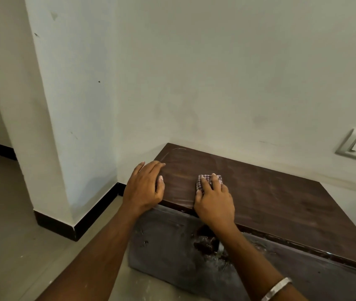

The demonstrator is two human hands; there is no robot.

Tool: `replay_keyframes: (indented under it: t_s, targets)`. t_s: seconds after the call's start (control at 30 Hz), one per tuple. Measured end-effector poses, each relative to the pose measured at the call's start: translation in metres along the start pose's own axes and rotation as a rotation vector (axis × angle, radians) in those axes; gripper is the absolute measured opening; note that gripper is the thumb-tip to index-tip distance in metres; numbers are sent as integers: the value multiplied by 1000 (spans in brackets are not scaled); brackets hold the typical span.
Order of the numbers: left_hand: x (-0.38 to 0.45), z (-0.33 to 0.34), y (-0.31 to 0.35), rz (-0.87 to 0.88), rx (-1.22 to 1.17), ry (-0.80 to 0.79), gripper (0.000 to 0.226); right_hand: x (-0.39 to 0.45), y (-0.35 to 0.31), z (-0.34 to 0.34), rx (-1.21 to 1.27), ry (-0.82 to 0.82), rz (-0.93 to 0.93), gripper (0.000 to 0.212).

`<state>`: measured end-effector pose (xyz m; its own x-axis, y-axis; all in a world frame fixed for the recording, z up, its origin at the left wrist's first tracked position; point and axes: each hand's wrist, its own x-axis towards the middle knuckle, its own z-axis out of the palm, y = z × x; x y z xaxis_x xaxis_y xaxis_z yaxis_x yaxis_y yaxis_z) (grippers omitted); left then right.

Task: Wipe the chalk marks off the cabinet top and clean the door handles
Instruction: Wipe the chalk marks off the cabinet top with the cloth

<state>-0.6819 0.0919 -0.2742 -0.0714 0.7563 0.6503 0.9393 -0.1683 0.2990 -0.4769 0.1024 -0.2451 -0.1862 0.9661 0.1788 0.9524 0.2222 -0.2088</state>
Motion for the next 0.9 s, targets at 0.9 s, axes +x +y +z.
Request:
replay_keyframes:
  t_s: [0.9]
  targets:
    - [-16, -9, -37, -235, -83, 49, 55, 69, -101, 21, 105, -222, -538, 53]
